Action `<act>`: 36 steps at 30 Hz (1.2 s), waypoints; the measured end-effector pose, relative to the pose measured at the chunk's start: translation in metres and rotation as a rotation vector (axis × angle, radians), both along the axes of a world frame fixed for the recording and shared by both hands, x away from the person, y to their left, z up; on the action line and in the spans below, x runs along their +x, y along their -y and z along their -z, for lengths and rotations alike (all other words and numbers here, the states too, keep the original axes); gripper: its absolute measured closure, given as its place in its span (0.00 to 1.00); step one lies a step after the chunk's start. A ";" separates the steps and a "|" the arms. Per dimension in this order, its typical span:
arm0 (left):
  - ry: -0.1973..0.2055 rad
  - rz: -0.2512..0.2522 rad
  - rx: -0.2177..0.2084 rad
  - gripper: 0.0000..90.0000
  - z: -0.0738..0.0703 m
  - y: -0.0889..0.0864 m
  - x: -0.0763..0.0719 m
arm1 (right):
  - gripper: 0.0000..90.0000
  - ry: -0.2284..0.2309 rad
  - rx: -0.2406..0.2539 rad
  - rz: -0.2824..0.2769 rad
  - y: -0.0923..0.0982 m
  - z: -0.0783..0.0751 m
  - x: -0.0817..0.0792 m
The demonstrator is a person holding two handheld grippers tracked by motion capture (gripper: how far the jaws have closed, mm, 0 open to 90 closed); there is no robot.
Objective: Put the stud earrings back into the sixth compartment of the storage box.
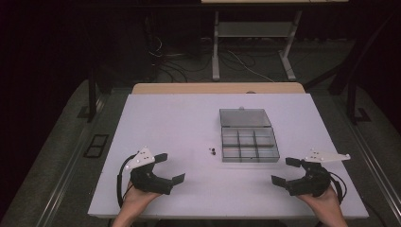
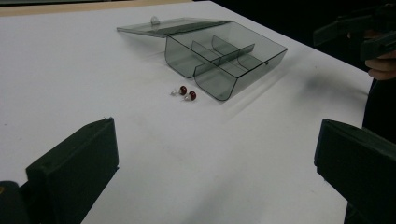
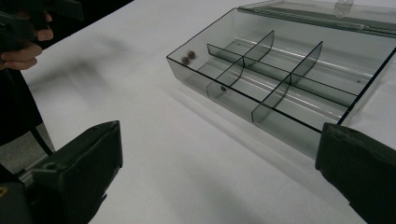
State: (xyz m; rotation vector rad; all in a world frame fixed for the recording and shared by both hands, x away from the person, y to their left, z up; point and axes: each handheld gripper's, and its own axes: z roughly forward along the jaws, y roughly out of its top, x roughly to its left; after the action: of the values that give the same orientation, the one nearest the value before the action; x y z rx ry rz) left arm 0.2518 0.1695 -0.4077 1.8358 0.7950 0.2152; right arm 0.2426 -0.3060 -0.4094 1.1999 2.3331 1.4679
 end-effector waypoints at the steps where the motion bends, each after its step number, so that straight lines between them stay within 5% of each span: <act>1: 0.003 0.002 0.006 0.00 -0.001 0.001 0.000 | 0.01 0.000 0.000 -0.001 0.000 0.000 0.000; 36: 0.002 0.139 0.157 0.00 -0.033 0.044 0.035 | 0.01 -0.011 -0.014 -0.014 -0.002 0.001 0.000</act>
State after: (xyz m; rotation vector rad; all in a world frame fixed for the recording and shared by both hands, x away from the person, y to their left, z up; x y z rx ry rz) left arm 0.2870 0.1258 -0.3746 2.0301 0.6618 0.1942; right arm 0.2429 -0.3045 -0.4104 1.1927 2.3597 1.4507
